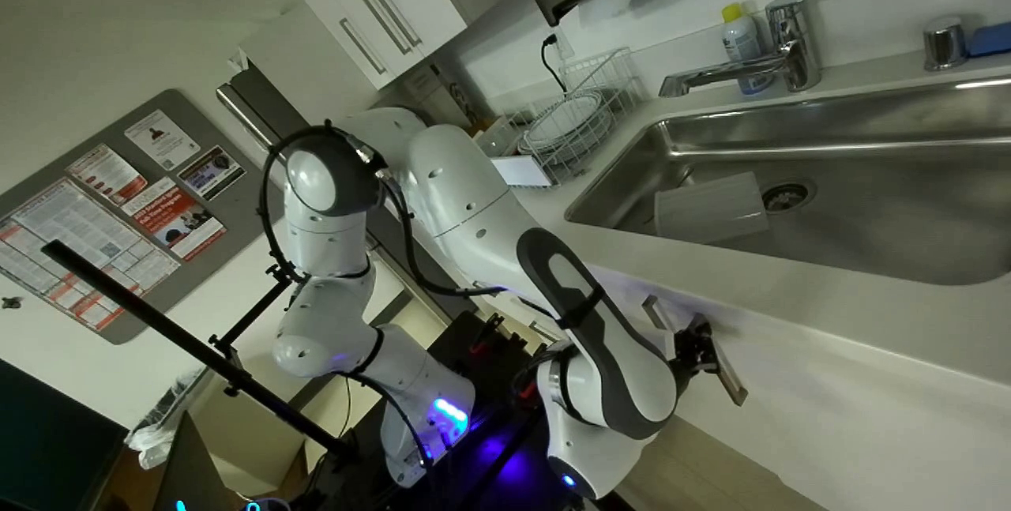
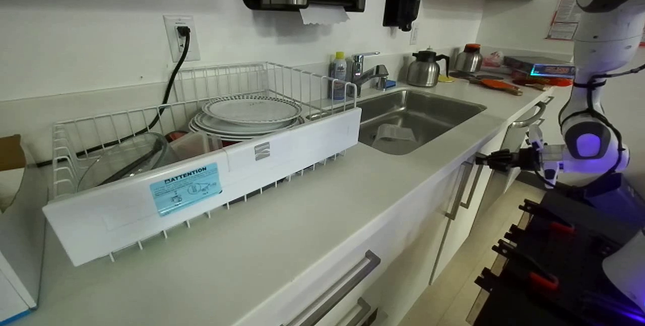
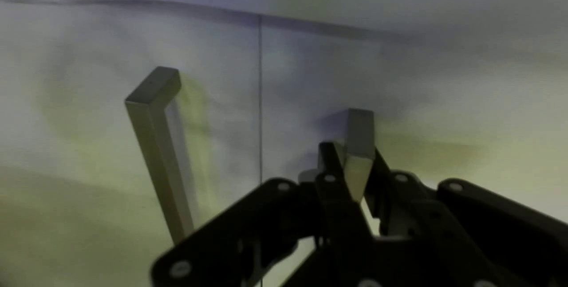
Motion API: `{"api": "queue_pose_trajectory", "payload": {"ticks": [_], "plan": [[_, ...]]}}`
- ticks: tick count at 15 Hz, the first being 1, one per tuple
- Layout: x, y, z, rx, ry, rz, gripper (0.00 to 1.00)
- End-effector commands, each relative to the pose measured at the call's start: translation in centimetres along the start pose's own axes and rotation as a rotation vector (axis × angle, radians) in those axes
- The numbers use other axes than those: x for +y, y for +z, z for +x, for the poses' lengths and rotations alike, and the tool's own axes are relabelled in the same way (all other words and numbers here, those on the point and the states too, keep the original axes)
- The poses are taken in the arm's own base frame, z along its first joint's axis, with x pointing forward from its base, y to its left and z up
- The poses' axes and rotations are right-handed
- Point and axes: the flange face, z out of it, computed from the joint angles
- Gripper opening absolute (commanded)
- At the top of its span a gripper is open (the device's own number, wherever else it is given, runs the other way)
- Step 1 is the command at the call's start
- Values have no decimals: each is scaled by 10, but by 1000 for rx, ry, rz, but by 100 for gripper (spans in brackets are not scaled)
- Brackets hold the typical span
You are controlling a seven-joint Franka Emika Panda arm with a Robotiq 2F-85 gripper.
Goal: Open the bottom right cupboard door
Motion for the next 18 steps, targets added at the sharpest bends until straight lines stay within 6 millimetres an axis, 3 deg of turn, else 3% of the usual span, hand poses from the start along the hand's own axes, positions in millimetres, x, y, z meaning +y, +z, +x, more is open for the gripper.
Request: {"api": "queue_pose_trajectory", "payload": {"ticks": [1, 9, 18], "plan": [[-8, -30, -12, -17, -47, 17, 4], [-36, -90, -3, 18, -62, -80, 4], [-106, -146, 12, 81, -90, -326, 4]]}}
